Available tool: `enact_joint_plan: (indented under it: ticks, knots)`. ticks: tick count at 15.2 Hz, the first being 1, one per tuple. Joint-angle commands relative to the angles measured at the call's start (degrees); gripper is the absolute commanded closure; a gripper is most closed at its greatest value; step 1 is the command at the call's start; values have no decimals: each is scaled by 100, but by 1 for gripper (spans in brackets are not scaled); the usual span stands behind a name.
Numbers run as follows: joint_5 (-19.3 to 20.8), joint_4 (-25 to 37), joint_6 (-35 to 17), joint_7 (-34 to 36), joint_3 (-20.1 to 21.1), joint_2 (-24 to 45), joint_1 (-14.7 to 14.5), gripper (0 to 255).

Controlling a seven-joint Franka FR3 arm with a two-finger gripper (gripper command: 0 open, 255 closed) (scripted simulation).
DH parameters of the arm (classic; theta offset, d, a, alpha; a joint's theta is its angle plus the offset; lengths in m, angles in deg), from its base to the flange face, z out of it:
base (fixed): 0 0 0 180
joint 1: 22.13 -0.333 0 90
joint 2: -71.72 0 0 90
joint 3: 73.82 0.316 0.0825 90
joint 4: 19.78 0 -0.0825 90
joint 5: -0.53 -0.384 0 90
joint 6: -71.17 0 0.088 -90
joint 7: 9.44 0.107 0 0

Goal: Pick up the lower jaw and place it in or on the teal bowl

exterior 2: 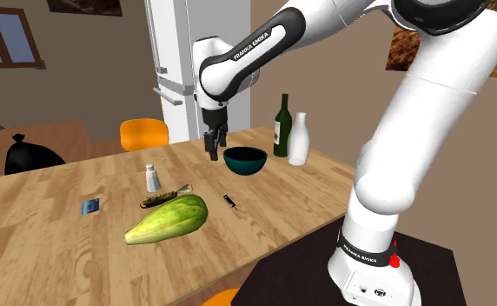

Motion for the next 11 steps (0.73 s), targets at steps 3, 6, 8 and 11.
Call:
enact_joint_plan:
  ticks: [3,6,8,11]
  knots:
    - [50,346,-673,-152,29,797,-58,0]
    - [96,677,-1100,-256,61,1401,-98,0]
    - [132,932,-1349,-322,87,1804,-123,0]
    - [193,1366,-1669,-415,128,2407,-164,0]
